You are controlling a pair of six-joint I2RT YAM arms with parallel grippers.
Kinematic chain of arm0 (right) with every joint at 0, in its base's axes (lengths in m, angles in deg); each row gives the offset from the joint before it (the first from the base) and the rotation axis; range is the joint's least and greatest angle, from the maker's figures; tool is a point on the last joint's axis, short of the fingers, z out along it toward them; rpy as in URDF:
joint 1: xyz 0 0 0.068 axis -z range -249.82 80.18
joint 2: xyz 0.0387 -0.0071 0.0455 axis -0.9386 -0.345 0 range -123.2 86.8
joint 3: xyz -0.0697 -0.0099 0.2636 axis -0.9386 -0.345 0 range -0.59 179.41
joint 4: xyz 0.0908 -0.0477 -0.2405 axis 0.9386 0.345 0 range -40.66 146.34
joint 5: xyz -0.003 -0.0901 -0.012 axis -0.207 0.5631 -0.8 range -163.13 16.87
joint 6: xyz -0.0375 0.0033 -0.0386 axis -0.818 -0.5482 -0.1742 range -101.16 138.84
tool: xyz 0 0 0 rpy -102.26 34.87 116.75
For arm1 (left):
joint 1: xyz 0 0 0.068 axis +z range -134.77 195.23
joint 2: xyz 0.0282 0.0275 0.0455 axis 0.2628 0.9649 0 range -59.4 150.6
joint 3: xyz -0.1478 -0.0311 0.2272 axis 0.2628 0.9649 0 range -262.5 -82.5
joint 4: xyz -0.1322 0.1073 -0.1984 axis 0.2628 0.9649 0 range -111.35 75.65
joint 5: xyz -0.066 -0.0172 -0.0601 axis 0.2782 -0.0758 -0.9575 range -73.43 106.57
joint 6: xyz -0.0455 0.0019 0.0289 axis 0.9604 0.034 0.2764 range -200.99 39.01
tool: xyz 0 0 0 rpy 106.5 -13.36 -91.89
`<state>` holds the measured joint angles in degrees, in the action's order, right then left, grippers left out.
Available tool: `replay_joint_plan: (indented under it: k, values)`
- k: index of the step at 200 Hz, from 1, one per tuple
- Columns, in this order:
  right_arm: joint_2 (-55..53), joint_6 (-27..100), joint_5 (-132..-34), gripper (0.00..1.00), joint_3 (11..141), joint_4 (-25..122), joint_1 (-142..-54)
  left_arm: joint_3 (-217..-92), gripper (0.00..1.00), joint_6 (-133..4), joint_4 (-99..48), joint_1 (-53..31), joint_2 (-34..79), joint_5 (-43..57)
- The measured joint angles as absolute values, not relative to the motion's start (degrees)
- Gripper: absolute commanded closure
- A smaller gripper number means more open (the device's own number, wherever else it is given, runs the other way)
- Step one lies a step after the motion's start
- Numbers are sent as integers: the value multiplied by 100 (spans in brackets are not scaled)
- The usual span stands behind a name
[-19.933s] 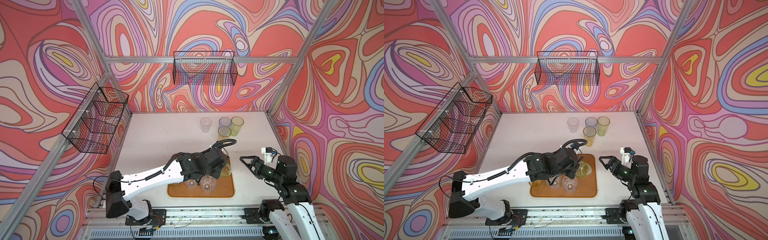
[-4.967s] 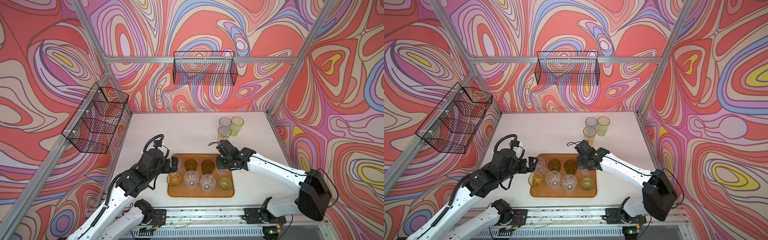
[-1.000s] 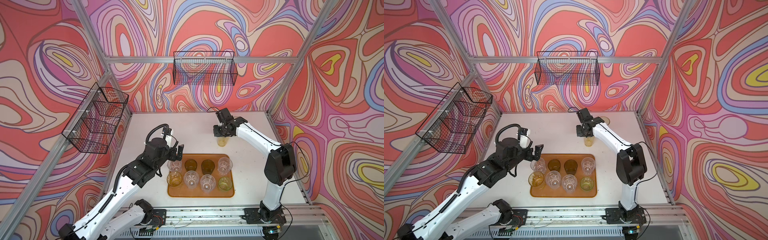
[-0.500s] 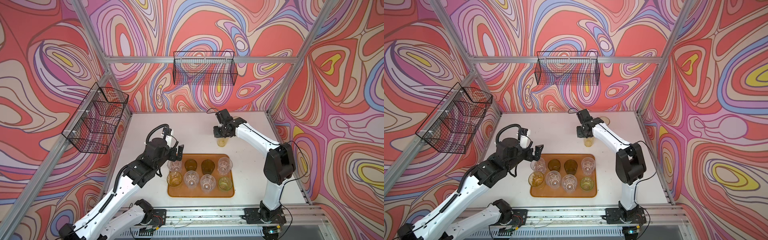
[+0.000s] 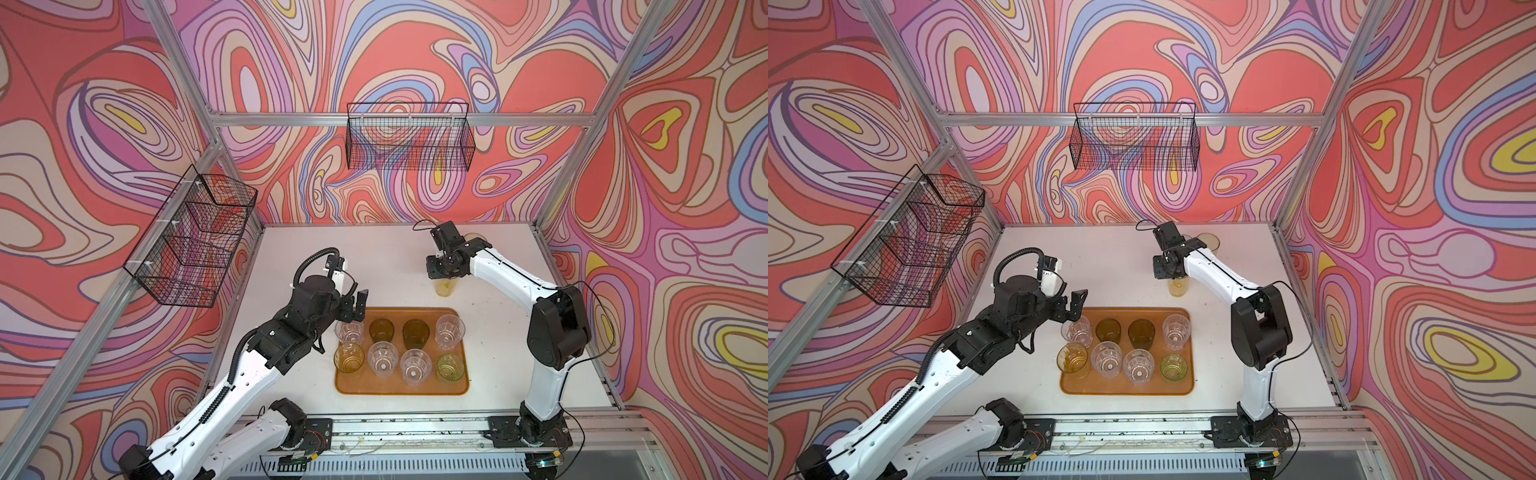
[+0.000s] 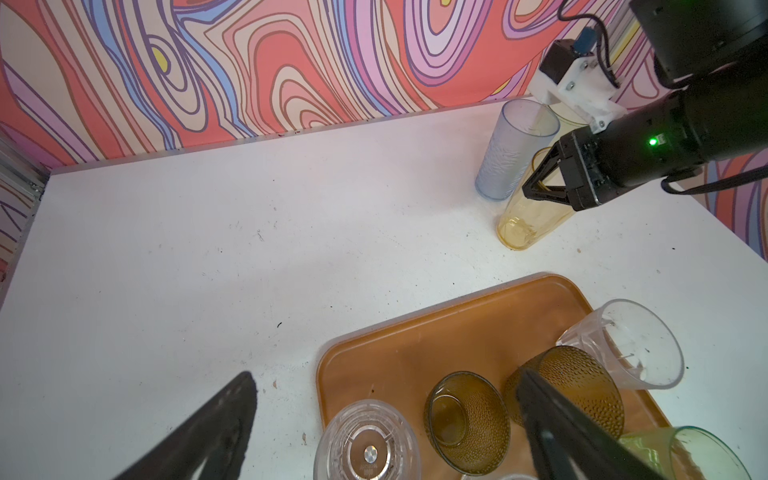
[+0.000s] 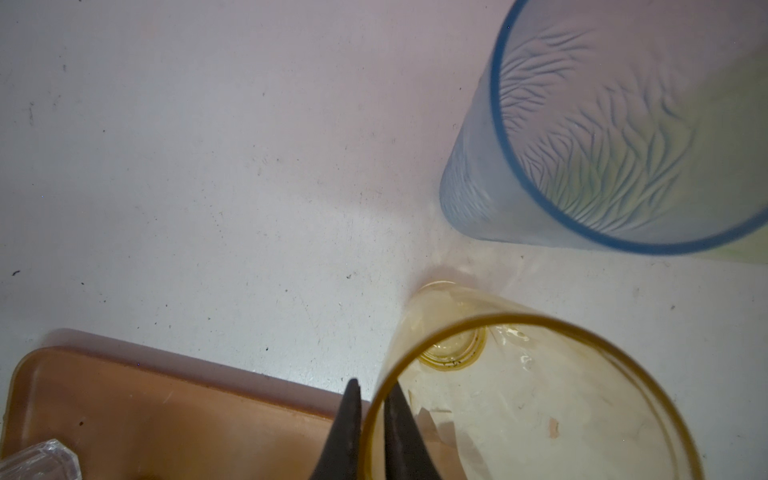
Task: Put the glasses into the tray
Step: 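Lower the open right gripper around the rim of the yellow glass, then close the right gripper on the yellow glass rim and lift it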
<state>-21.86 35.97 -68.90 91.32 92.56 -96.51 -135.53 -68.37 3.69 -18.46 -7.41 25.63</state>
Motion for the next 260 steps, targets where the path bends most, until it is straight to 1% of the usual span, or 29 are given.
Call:
replay_joint_plan:
  k: [60,99,152,217,260]
  values:
    - [-2131,3588,-7010,93,9132,9156,-9658,-13553,0,-6837,369,-1846,-669,2561]
    - [-2120,3599,-7067,98,9132,9125,-9682,-13553,0,-6837,369,-1846,-627,2561]
    - [-2077,3682,-7163,100,9132,9129,-9809,-13553,0,-6837,369,-1846,-612,2559]
    - [-2044,3817,-7209,100,9146,9206,-10130,-13553,0,-6861,373,-1846,-673,2563]
    - [-2044,3885,-7213,100,9395,9293,-10467,-13553,0,-6883,373,-1846,-747,2563]
